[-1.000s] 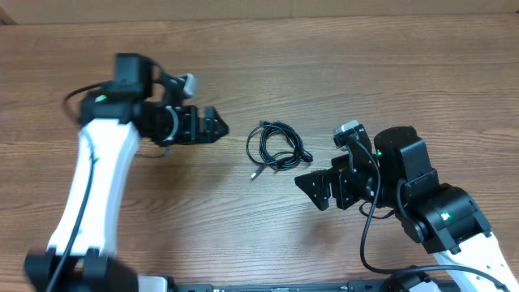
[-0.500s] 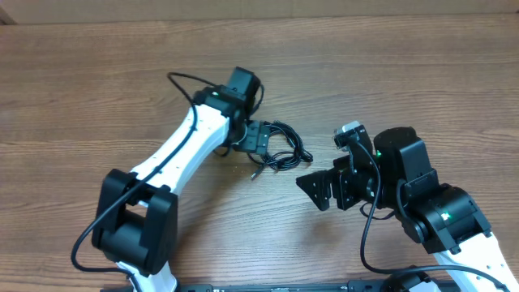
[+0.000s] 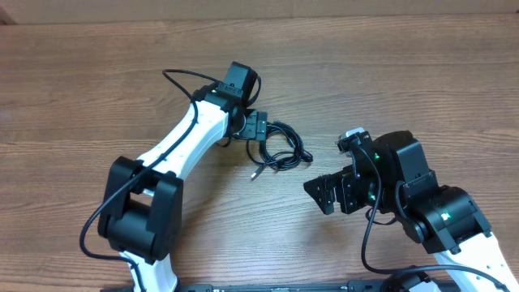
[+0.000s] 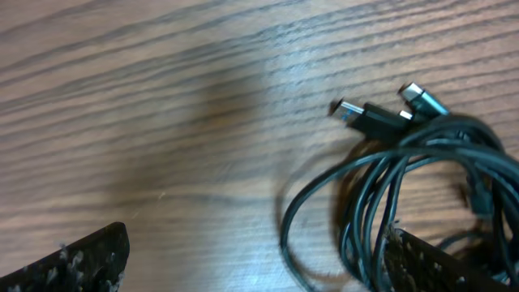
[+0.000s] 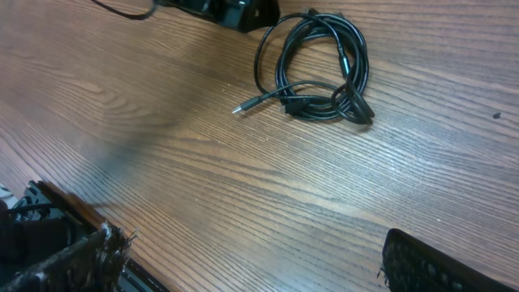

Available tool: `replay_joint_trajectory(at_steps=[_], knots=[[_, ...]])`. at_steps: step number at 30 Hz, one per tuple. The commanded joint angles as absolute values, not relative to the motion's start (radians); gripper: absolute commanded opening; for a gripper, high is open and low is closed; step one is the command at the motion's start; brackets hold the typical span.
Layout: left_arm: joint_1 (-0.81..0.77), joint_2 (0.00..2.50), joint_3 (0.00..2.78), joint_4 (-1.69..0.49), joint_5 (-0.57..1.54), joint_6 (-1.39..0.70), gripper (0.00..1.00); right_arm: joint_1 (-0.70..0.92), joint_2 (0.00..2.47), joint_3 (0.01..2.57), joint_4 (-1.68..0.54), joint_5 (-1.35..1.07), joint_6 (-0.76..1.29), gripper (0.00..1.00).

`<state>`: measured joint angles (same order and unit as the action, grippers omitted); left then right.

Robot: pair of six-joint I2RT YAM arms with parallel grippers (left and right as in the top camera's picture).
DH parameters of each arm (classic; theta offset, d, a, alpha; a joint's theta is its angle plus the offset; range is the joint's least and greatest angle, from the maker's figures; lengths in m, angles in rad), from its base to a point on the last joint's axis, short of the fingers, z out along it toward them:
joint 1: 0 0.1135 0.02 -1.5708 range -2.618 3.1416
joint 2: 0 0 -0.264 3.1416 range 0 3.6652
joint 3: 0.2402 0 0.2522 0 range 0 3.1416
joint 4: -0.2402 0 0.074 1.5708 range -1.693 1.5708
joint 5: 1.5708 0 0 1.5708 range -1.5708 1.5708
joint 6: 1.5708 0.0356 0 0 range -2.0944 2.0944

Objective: Untangle cables
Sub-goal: 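Grasp the black cable bundle with the left gripper and lift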

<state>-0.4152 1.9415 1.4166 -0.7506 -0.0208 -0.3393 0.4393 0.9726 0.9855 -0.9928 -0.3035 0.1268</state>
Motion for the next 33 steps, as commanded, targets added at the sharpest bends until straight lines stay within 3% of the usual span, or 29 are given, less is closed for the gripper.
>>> replay_joint_trajectory(at_steps=[1, 3, 5, 7, 10, 14, 15, 16, 17, 24, 33], knots=[[-0.414, 2.009, 1.435, -0.73, 0.029, -0.358, 0.96, 0.442, 0.965, 1.017, -0.999, -0.289, 0.126, 1.0], [-0.414, 2.042, 1.435, -0.725, 0.031, -0.363, 0.91, 0.442, 0.965, 1.017, -1.003, -0.289, 0.128, 1.0], [-0.414, 2.072, 1.435, -0.724, 0.031, -0.363, 0.76, 0.442, 0.965, 1.017, -1.007, -0.289, 0.128, 1.0], [-0.414, 2.097, 1.435, -0.724, 0.031, -0.363, 0.75, 0.442, 0.965, 1.017, -1.01, -0.289, 0.128, 1.0], [-0.413, 2.124, 1.435, -0.725, 0.03, -0.363, 0.63, 0.442, 0.965, 1.017, -1.013, -0.289, 0.127, 1.0], [-0.413, 2.138, 1.435, -0.724, 0.031, -0.363, 0.58, 0.442, 0.965, 1.017, -1.013, -0.289, 0.127, 1.0], [-0.413, 2.138, 1.435, -0.724, 0.031, -0.363, 0.52, 0.442, 0.965, 1.017, -1.013, -0.289, 0.127, 1.0], [-0.414, 2.137, 1.435, -0.725, 0.031, -0.363, 0.21, 0.442, 0.965, 1.017, -1.013, -0.289, 0.128, 1.0], [-0.414, 2.137, 1.435, -0.728, 0.032, -0.364, 0.04, 0.442, 0.965, 1.017, -1.013, -0.289, 0.128, 1.0], [-0.412, 2.114, 1.45, -0.776, 0.147, -0.368, 0.04, 0.442, 0.965, 1.017, -1.017, -0.345, 0.134, 1.0], [-0.345, 1.944, 1.82, -1.164, 0.205, -0.351, 0.04, 0.442, 0.965, 1.017, -0.958, -0.345, 0.134, 0.96]])
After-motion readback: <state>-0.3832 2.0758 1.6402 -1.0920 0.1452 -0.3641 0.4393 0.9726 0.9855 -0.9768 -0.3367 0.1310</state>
